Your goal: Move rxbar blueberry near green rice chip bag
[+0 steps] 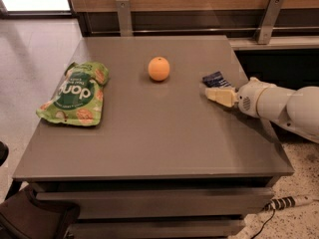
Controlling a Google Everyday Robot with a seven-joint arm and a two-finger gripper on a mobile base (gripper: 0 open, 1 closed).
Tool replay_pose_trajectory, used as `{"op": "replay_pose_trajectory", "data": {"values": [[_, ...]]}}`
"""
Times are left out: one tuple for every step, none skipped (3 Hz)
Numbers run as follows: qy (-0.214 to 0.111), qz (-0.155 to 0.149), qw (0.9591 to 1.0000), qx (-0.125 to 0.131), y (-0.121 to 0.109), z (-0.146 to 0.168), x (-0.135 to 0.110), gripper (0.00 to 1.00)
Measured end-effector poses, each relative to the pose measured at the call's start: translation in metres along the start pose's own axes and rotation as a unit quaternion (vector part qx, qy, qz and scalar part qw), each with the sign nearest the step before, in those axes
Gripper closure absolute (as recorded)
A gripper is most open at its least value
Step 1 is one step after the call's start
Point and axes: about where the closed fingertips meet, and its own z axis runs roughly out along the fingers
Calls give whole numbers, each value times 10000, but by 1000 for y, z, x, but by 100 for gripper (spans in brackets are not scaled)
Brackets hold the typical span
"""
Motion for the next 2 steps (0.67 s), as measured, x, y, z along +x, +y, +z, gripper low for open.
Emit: {"op": "replay_pose_trajectory", "data": {"values": [[0,0,10000,-1,0,-1,-2,60],[0,-1,10000,-2,0,-1,-3,92]]}}
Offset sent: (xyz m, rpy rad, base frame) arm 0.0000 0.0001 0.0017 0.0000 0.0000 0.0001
